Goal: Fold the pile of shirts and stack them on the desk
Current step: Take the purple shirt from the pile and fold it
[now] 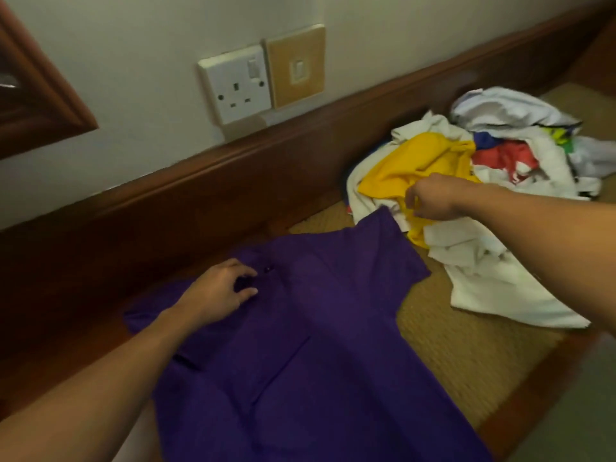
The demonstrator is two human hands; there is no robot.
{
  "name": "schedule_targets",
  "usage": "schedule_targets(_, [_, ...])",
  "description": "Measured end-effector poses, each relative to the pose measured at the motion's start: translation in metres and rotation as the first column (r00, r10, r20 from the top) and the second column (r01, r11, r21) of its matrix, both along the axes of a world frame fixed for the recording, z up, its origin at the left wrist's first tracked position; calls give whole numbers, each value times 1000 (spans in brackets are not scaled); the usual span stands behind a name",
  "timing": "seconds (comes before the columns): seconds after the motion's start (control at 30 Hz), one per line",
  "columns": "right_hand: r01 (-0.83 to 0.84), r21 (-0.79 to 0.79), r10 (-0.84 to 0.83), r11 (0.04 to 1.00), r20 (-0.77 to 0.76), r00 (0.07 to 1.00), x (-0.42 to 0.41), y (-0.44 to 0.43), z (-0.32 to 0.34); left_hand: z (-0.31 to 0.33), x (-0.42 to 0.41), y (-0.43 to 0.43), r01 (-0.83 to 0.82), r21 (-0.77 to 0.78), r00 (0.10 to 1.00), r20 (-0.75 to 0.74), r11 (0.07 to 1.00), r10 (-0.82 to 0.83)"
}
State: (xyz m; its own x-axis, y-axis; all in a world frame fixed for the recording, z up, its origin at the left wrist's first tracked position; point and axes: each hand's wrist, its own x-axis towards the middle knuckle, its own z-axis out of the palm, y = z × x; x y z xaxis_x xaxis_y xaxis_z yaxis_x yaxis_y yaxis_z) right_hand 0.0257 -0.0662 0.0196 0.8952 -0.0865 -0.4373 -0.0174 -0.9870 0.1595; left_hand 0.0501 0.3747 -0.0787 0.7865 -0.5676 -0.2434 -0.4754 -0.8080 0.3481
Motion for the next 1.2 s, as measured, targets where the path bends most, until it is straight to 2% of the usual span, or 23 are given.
schedule_targets(0.2, [41, 22, -45, 999, 205, 978, -17, -39, 1, -6, 13, -18, 7, 21, 1000, -5, 1000, -6])
schedule_targets(0.33, [34, 42, -44, 999, 258, 965, -23, -40, -13, -3, 18, -30, 11, 6, 1000, 0, 1000, -11])
schedule_targets(0.43, [82, 87, -107, 993, 343, 933, -24, -35, -31, -3, 20, -40, 53, 12, 998, -15, 999, -53])
schedule_targets(0.57, [128, 80, -149, 989, 385, 911, -25, -28, -56, -4, 28, -48, 46, 37, 998, -48, 998, -44])
schedule_targets(0.7, [81, 176, -169, 981, 578, 798, -37, -19, -65, 0, 31, -50, 33, 57, 995, -101, 998, -27])
schedule_targets(0.8, [-89, 125, -27, 988, 710, 704, -54, 0, -62, 6, 31, -51, 20, 77, 992, -123, 997, -10])
schedule_targets(0.83, [-124, 138, -4, 983, 685, 728, -59, 8, -61, 9, 29, -52, 18, 88, 993, -119, 996, -7])
schedule_targets(0.87, [-106, 181, -26, 978, 607, 794, -63, 16, -60, 11, 27, -54, 15, 101, 993, -114, 995, -3])
schedule_targets(0.93, [44, 234, -127, 971, 350, 928, -65, 29, -62, 14, 21, -62, 5, 109, 993, -121, 994, 8])
schedule_targets(0.97, [110, 226, -166, 968, 245, 955, -65, 34, -65, 14, 18, -67, -3, 102, 992, -128, 995, 16])
schedule_targets(1.0, [146, 223, -190, 964, 190, 963, -65, 38, -69, 15, 14, -72, -14, 90, 992, -126, 996, 25])
schedule_targets(1.07, [204, 266, -256, 942, 180, 950, -67, 43, -77, 16, 8, -83, -45, 36, 995, -85, 998, 48])
schedule_targets(1.2, [386, 453, -498, 804, 156, 853, -66, 44, -89, 16, -5, -110, -168, -168, 986, -40, 971, 164])
